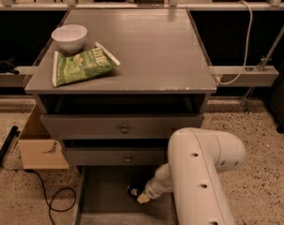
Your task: Pick pepsi can from bottom drawer and place on counter
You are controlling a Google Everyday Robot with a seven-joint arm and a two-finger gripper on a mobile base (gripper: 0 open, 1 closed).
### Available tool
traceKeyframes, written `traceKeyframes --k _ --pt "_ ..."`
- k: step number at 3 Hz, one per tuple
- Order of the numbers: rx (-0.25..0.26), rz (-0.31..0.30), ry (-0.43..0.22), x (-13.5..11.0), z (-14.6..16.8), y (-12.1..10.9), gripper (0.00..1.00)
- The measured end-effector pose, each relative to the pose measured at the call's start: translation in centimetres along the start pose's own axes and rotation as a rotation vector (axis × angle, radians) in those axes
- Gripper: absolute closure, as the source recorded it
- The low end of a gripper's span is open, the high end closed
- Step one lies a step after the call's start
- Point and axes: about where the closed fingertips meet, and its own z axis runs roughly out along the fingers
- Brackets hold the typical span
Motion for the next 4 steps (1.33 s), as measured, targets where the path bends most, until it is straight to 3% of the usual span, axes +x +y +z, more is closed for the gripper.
traceKeyframes --k 1,2,3,4 --pt "0.049 0.022 -0.02 1.1 -4.3 -2.1 1.0" --pt "0.033 0.035 -0.022 1.6 -5.0 -1.5 1.0" --pt "0.069 0.051 -0.066 1.7 -8.3 -0.7 1.0" --pt "0.116 0.048 -0.08 3.4 -12.7 2.0 1.0"
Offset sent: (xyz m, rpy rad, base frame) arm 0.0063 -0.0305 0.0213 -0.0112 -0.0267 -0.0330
